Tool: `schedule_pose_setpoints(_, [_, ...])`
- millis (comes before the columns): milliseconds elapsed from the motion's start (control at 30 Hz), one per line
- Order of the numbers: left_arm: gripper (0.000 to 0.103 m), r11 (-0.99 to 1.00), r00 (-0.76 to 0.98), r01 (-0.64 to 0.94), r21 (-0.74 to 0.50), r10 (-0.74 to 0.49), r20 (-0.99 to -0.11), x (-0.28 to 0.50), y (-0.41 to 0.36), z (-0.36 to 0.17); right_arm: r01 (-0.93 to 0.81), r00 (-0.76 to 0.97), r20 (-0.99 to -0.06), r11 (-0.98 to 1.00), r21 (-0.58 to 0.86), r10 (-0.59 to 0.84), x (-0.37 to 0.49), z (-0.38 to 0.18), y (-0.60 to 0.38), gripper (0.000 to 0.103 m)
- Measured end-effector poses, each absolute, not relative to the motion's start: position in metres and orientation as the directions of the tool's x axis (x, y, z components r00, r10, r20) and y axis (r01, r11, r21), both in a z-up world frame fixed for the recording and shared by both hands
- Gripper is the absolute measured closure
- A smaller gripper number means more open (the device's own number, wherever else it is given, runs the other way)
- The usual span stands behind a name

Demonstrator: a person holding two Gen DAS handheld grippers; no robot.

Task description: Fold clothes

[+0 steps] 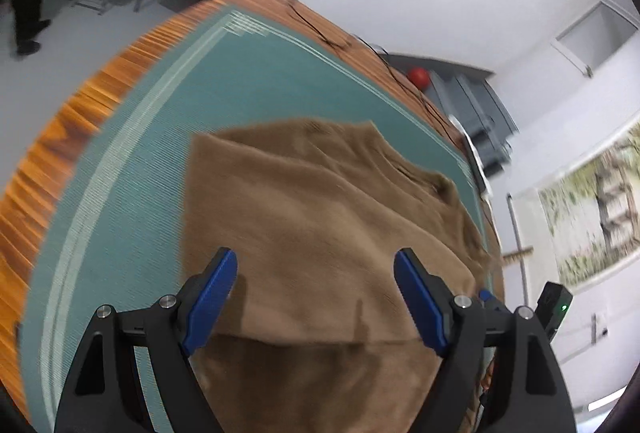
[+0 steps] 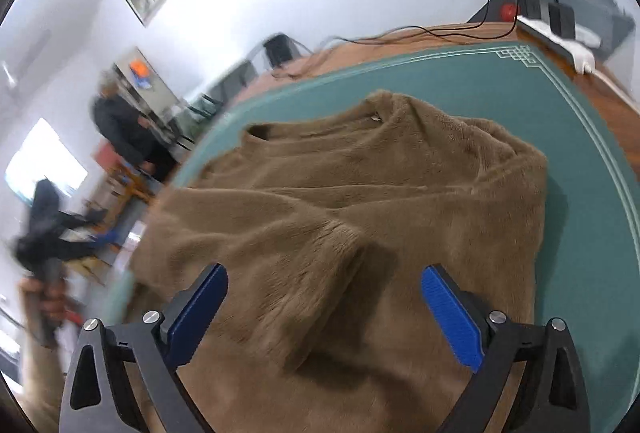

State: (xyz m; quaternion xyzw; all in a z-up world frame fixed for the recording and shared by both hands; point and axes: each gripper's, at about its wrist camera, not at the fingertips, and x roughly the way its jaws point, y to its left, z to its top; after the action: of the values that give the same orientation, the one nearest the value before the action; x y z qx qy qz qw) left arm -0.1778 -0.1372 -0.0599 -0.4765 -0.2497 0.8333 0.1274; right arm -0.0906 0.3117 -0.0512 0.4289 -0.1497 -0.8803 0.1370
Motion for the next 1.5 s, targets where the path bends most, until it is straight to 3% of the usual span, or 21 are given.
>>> schedule_pose_setpoints(167, [0.019, -0.827, -0.517, 0.093, -0.555, 0.436, -0.736, -0.195, -0.165, -0.082, 0.081, -0.547, -0.774, -0.940, 0.330, -0.319, -0.111, -0.077, 0.293, 0.021])
schedule_pose_setpoints(233, [0.019, -0.822, -0.507, 0.099, -0.560, 0.443, -0.740, -0.200, -0.165, -0.091, 0.109, -0.554, -0.779, -0.954, 0.281, -0.293, -0.110, -0.075, 0.282, 0.034])
schedule_pose_setpoints(467, [0.019, -0.807, -0.473, 0.077, -0.586, 0.488, -0.733, -0.214, -0.148, -0.108, 0.207, -0.568, -0.786, -0.967, 0.149, -0.242, -0.108, -0.070, 0.250, 0.065])
schedule_pose_setpoints(800, [0.019, -0.822, -0.465, 0.026, -0.569, 0.494, -0.735, -0.208, -0.137, -0.104, 0.195, -0.618, -0.751, -0.971, 0.141, -0.233, -0.101, -0.055, 0.244, 0.068])
schedule_pose_setpoints(900, [0.019, -0.822, -0.465, 0.023, -0.569, 0.496, -0.733, -0.206, -0.136, -0.104, 0.195, -0.573, -0.777, -0.964, 0.180, -0.261, -0.111, -0.066, 0.243, 0.054])
schedule_pose_setpoints(1000, [0.019, -0.823, -0.464, 0.021, -0.568, 0.495, -0.734, -0.205, -0.135, -0.104, 0.200, -0.559, -0.785, -0.962, 0.184, -0.266, -0.115, -0.073, 0.240, 0.054])
schedule_pose_setpoints(1067, [0.019, -0.823, -0.467, 0.021, -0.568, 0.494, -0.733, -0.205, -0.135, -0.103, 0.201, -0.573, -0.777, -0.964, 0.176, -0.261, -0.113, -0.070, 0.239, 0.059])
schedule_pose_setpoints(1100, [0.019, -0.823, -0.469, 0.021, -0.568, 0.494, -0.732, -0.206, -0.135, -0.102, 0.209, -0.588, -0.767, -0.965, 0.160, -0.255, -0.110, -0.064, 0.238, 0.072])
schedule_pose_setpoints(1333, [0.019, -0.846, -0.506, 0.006, -0.532, 0.457, -0.732, -0.208, -0.129, -0.093, 0.105, -0.800, -0.582, -0.989, 0.106, -0.147, -0.089, 0.009, 0.277, 0.074])
schedule_pose_setpoints(1400, [0.019, -0.846, -0.494, -0.006, -0.533, 0.466, -0.734, -0.211, -0.122, -0.094, 0.031, -0.825, -0.562, -0.997, 0.064, -0.062, -0.088, 0.017, 0.292, 0.074])
schedule_pose_setpoints(1500, [0.019, -0.855, -0.494, -0.025, -0.518, 0.461, -0.737, -0.214, -0.113, -0.093, -0.014, -0.802, -0.596, -0.994, 0.104, -0.051, -0.092, 0.006, 0.312, 0.074])
